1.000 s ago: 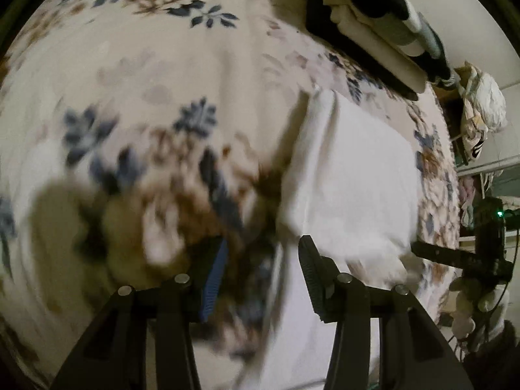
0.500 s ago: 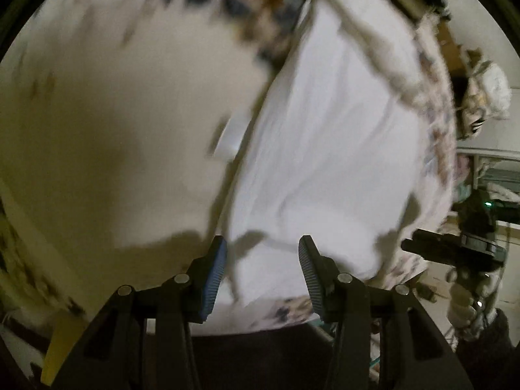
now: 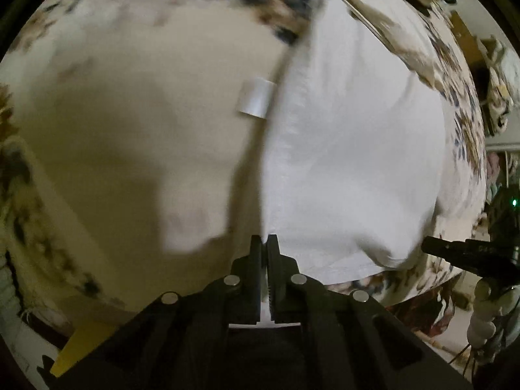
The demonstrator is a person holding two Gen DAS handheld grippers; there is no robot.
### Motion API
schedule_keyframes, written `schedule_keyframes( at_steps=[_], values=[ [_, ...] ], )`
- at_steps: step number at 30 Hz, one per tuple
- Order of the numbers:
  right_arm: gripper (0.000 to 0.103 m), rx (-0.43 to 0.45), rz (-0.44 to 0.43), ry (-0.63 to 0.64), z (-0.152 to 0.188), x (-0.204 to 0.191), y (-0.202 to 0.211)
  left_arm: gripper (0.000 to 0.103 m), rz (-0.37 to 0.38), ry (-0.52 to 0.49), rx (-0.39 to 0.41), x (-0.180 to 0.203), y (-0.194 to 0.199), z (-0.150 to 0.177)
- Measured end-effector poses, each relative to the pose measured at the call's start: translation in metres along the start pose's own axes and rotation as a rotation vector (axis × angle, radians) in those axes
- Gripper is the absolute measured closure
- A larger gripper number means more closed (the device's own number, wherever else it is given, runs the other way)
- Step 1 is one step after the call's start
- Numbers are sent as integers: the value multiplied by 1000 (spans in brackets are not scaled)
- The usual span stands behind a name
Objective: Fold small clothes
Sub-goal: 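Fold the shirt over with the left gripper and press it flat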
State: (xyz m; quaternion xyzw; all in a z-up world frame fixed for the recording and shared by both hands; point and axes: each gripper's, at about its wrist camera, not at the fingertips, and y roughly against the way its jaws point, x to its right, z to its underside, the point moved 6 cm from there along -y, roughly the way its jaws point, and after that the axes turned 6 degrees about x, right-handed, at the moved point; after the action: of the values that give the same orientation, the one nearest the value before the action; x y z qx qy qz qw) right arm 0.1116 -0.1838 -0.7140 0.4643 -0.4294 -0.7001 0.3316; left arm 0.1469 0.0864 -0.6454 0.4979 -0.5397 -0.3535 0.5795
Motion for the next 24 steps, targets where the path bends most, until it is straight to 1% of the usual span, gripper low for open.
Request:
schedule_keyframes(
  at_steps=[2, 4, 6, 7, 8, 9, 10, 11, 13, 15, 16, 17, 18, 19, 20, 21, 22, 23, 24],
  values=[
    [95, 12, 15, -7, -2, 5, 2, 102, -28, 3, 5, -14, 8, 0],
    [95, -2, -8, -7, 2, 5, 4, 102, -21, 20, 16, -24, 16, 3],
    [94, -31, -38, -6, 7, 6, 6, 102, 15, 50, -2, -31, 20, 6],
    [92, -46, -50, -13, 10, 7, 7, 100, 67, 89, -22, -30, 19, 8],
    [84, -57, -72, -28, 13, 6, 8, 99, 106, 111, -35, -29, 20, 10],
    [80, -62, -108, -44, 16, 5, 10, 96, 118, 132, -48, -28, 18, 12],
    [76, -65, -132, -57, 18, 3, 12, 86, 141, 151, -56, -25, 17, 15],
    [76, -70, -151, -74, 21, 1, 13, 72, 167, 168, -59, -17, 12, 17],
    [76, -94, -208, -128, 27, -1, 9, 62, 175, 183, -57, -6, 2, 21],
    [76, -110, -233, -166, 33, -7, 0, 62, 161, 173, -45, 3, -7, 21],
    [76, -115, -238, -179, 34, -10, -5, 65, 142, 166, -34, 7, -12, 22],
    [75, -115, -233, -193, 35, -11, -10, 73, 110, 168, -22, 7, -18, 22],
    [73, -108, -217, -205, 35, -11, -16, 86, 95, 176, -16, 7, -22, 21],
    [67, -98, -199, -206, 34, -6, -16, 103, 82, 183, -14, 7, -27, 22],
    [65, -75, -159, -202, 32, -3, -17, 103, 64, 183, -9, 7, -29, 23],
    [65, -53, -124, -183, 30, -2, -18, 103, 59, 183, 0, 7, -29, 24],
    [65, -44, -110, -172, 28, -1, -18, 103, 59, 180, 13, 6, -25, 25],
    [66, -30, -106, -170, 28, -3, -19, 103, 59, 174, 22, 7, -21, 25],
    [71, -9, -98, -171, 30, -5, -18, 103, 62, 166, 34, 8, -15, 24]
  ],
)
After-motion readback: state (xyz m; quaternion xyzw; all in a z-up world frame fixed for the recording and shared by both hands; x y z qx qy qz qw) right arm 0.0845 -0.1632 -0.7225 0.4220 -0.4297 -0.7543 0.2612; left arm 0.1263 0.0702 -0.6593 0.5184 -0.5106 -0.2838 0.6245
